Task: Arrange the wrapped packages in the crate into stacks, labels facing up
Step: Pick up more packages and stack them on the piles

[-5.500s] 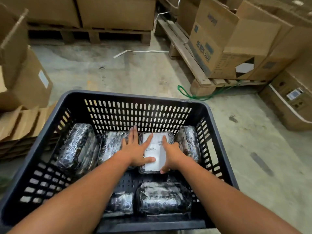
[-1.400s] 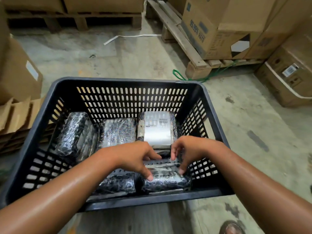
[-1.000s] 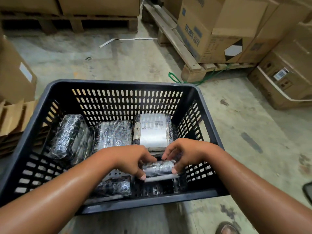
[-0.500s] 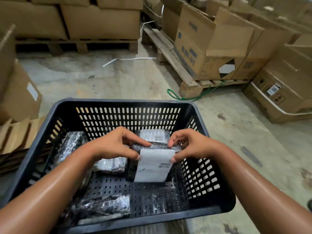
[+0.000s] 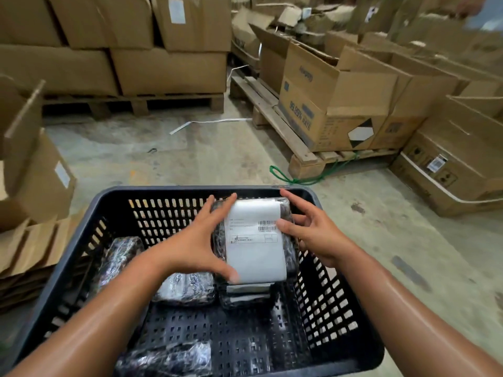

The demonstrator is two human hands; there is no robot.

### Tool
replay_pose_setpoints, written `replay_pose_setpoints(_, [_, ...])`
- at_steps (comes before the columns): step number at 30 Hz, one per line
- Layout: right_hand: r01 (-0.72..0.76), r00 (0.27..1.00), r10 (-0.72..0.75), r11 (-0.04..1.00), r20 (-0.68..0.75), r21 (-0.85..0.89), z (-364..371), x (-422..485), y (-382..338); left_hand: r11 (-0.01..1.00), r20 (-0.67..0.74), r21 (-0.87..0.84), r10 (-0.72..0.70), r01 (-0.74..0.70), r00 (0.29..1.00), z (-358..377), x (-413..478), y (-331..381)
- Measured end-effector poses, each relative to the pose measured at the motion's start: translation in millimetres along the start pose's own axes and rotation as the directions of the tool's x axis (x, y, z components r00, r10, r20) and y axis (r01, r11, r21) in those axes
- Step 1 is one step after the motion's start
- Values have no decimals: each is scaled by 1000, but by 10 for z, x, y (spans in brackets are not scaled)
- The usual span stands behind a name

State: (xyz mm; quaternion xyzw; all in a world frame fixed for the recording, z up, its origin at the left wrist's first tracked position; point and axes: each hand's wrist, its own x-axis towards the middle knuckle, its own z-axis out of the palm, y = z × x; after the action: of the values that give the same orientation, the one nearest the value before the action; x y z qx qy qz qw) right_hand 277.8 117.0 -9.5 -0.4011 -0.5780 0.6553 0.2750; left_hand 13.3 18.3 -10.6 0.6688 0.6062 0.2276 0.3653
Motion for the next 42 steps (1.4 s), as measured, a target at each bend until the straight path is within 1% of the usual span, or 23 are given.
replay_pose_setpoints(2, [-49, 998, 48, 999, -33, -17, 8, 14, 19, 995, 70, 101, -11, 4, 998, 164, -2, -68])
replay_pose_setpoints(3, [-69, 996, 68, 998, -59, -15, 10, 25, 37, 989, 77, 146, -12, 1, 997, 234, 5, -98])
replay_pose_setpoints(5, [-94, 989, 90, 995, -117, -22, 16, 62, 84, 978, 43, 207, -16, 7, 999, 333, 50, -152])
replay_pose_setpoints(6, [-100, 986, 89, 992, -141, -75, 26, 87, 106, 979, 34, 203, -29, 21, 999, 368, 81, -179])
replay_pose_setpoints(7, [-108, 984, 81, 978, -156, -176, 20, 125, 133, 984, 38, 171, -48, 40, 998, 402, 134, -209])
replay_pose_setpoints(8, [-109, 987, 67, 948, -146, -298, 15, 151, 161, 990, 46, 126, -67, 60, 997, 427, 180, -235])
replay_pose_setpoints(9, [-95, 993, 59, 913, -102, -397, 25, 153, 182, 994, 51, 87, -78, 73, 996, 446, 209, -261])
replay_pose_setpoints(11, [-68, 995, 97, 853, 31, -518, 65, 144, 243, 996, 44, 47, -81, 79, 996, 469, 236, -333])
replay_pose_setpoints(12, [-63, 990, 125, 824, 73, -563, 90, 150, 284, 996, 42, 41, -80, 79, 996, 470, 239, -365])
replay_pose_setpoints(16, [-74, 978, 183, 744, 96, -664, 153, 245, 409, 991, 21, 76, -115, 113, 993, 500, 307, -489])
replay_pose_setpoints(18, [-84, 965, 241, 656, 102, -750, 183, 301, 426, 987, 1, 105, -121, 120, 993, 543, 347, -541])
replay_pose_setpoints(20, [-99, 954, 286, 579, 88, -810, 205, 358, 428, 986, 6, 98, -133, 132, 991, 604, 380, -584])
replay_pose_setpoints(25, [-110, 940, 334, 485, 68, -868, 197, 513, 420, 982, 46, 77, -176, 173, 983, 687, 433, -696])
replay_pose_setpoints(29, [-133, 921, 387, 404, 38, -905, 234, 625, 427, 985, 113, 70, -165, 158, 980, 639, 465, -773])
replay_pose_setpoints(33, [-153, 903, 429, 335, 6, -930, 281, 720, 408, 984, 95, 73, -168, 162, 981, 672, 472, -814])
replay_pose_setpoints(36, [-155, 897, 441, 328, 6, -932, 289, 728, 388, 985, 78, 59, -165, 160, 983, 687, 468, -824])
replay_pose_setpoints(42, [-165, 913, 407, 404, 16, -900, 261, 579, 351, 985, 72, -1, -170, 171, 983, 670, 401, -770])
